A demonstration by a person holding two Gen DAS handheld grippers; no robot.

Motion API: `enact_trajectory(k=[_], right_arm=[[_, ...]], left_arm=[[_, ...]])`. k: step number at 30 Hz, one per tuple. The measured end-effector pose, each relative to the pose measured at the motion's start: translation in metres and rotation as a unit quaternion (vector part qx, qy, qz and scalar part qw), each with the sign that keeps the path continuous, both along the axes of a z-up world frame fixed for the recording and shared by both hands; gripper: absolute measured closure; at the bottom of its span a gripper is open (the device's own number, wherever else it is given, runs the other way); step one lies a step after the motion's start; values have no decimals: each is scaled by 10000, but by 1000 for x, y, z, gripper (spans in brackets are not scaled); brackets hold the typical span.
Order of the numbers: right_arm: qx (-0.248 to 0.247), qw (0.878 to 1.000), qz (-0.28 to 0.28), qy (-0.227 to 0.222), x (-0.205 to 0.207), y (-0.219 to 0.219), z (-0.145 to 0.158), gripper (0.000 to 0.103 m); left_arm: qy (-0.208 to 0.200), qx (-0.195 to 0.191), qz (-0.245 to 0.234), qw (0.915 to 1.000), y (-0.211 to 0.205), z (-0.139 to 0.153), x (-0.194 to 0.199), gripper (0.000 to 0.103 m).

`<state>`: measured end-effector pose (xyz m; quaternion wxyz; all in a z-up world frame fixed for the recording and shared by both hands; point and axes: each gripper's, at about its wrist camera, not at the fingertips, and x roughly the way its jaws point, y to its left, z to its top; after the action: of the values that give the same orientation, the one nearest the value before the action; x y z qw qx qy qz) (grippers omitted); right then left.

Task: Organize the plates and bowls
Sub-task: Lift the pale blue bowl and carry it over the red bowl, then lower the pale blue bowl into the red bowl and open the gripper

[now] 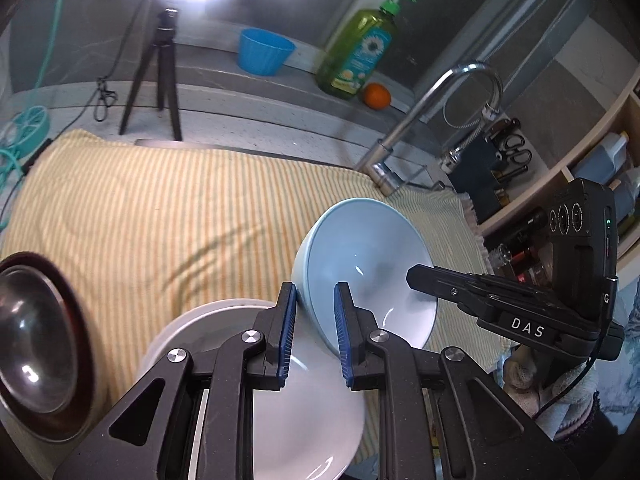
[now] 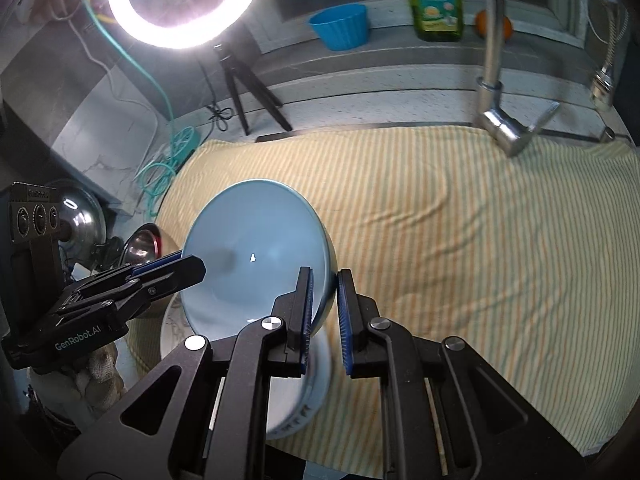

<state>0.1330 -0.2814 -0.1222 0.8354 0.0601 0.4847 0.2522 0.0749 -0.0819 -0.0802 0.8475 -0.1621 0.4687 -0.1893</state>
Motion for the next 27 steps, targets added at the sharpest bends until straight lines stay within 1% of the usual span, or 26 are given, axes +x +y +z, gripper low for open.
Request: enact_trajectory(k=[13,18,27], right_arm=[[28,9970,755,-164,-8,90,16,91],[15,9940,1075,-194,-11,132,18,91],[-125,9870,1600,-92,-15,200,6,91]], left_arm=[[-69,-56,780,9969,82,8,-32,86],[-67,-38,1122,9937,118,9,-45,86],[84,17,1719,9851,172,-2,-61,86]])
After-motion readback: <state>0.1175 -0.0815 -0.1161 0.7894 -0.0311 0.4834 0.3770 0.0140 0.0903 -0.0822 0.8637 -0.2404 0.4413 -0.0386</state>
